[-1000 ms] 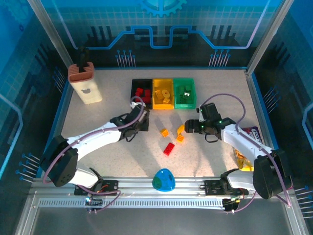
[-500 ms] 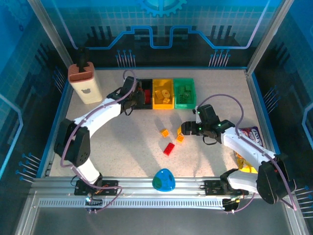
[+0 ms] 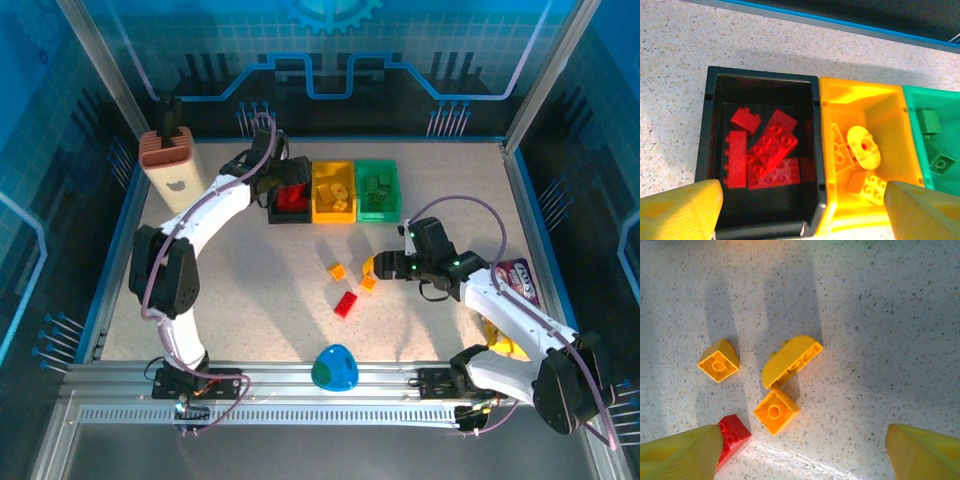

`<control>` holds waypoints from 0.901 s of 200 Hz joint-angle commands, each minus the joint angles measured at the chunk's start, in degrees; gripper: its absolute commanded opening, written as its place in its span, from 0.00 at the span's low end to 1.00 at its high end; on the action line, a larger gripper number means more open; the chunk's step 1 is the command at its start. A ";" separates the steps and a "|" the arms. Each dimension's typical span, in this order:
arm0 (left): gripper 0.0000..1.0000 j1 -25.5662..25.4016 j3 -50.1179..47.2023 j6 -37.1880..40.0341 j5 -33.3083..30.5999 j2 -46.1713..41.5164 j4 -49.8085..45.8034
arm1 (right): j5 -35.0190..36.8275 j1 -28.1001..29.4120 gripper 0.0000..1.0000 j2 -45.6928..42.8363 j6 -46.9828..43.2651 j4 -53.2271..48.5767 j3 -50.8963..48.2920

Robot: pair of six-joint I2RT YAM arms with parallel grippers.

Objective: Sort the legos into containers by color
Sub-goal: Place the lego in the container, then pick up the lego from the bottom-center of the table.

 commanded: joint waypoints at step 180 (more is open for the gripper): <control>0.82 -0.62 -37.40 -3.91 -3.78 -34.03 -0.35 | 25.58 34.16 0.68 31.80 48.78 -16.44 19.81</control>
